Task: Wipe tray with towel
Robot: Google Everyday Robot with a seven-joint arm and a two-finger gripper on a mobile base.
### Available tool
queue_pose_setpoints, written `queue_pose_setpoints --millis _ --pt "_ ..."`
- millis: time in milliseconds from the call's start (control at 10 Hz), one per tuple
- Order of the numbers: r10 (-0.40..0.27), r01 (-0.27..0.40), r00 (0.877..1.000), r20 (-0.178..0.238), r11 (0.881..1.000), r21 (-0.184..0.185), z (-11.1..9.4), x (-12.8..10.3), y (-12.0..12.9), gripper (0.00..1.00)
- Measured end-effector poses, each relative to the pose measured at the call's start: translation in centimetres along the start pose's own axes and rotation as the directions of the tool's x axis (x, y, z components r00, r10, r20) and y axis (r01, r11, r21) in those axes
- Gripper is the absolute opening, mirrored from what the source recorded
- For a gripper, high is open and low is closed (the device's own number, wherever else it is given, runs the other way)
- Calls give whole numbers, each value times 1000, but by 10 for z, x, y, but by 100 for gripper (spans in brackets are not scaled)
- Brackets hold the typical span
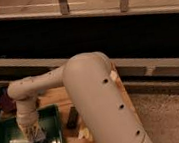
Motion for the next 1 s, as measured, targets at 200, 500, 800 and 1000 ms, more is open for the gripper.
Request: queue_pose_setpoints --millis 200,500,800,1000 --pt "-57 57 998 37 998 14 -17 -39 28 0" --pt "-124 121 990 70 992 47 -24 -61 67 0" --pt "-89 82 993 84 993 85 -20 -50 69 0" --pt "-78 70 993 92 994 89 -20 -46 66 0"
